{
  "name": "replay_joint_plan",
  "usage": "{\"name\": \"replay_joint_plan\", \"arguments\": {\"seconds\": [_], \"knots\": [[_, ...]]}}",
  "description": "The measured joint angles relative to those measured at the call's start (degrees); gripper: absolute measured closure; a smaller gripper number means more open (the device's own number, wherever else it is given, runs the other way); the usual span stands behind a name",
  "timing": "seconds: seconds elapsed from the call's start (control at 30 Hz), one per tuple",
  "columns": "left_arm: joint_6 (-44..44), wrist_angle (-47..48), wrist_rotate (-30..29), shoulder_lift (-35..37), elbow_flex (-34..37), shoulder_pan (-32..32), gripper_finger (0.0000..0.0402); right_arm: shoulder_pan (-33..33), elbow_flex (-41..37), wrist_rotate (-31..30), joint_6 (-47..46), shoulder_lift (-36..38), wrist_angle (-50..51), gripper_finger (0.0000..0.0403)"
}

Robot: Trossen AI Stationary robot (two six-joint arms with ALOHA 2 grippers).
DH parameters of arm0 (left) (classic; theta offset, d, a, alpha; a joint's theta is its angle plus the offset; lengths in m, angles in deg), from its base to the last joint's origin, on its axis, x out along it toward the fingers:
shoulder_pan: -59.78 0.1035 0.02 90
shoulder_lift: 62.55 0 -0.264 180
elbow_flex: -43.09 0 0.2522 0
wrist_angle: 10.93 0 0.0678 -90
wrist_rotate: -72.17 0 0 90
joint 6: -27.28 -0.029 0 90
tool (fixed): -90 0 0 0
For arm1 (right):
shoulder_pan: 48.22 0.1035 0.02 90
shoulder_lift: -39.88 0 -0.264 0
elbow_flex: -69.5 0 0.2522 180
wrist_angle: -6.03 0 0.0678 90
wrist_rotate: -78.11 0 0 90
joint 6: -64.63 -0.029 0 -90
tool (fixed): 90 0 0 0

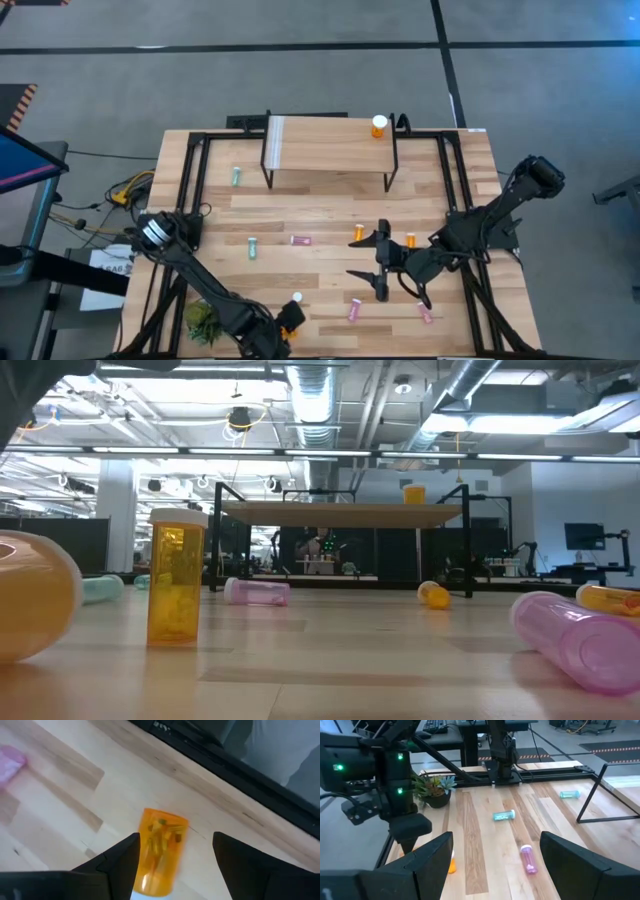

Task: Pick and place medicine bottles onto shelf by color
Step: Put the large orange pill bottle on the shelf aligned with the other large orange pill bottle

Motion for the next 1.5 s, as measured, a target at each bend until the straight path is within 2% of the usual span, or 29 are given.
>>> {"name": "replay_joint_plan", "arguments": {"seconds": [0.37,0.73,0.9,1.07,1.33,1.5], "knots": [[-2.32,-0.19,-0.87,-0.92,0.04,1.66,0.0199,0.00,0.00,0.00,-0.04,0.00,-0.14,0.0083],[-0.60,1.56,-1.09,-3.04,0.02,2.07,0.0157,0.00,-0.02,-0.02,-0.24,0.00,0.34,0.0083],[1.90,2.14,0.61,-3.65,0.12,2.37,0.0154,0.00,-0.02,-0.04,-0.23,0.00,0.43,0.0083],[3.58,1.49,0.76,-4.10,0.11,2.69,0.0181,0.00,-0.02,-0.04,-0.23,0.00,0.38,0.0083],[6.89,1.60,-0.21,-4.10,0.07,3.57,0.0264,0.00,-0.02,-0.04,-0.22,0.00,0.36,0.0083],[7.61,1.70,-0.45,-3.90,0.07,3.71,0.0268,0.00,-0.02,-0.04,-0.22,0.00,0.35,0.0083]]}}
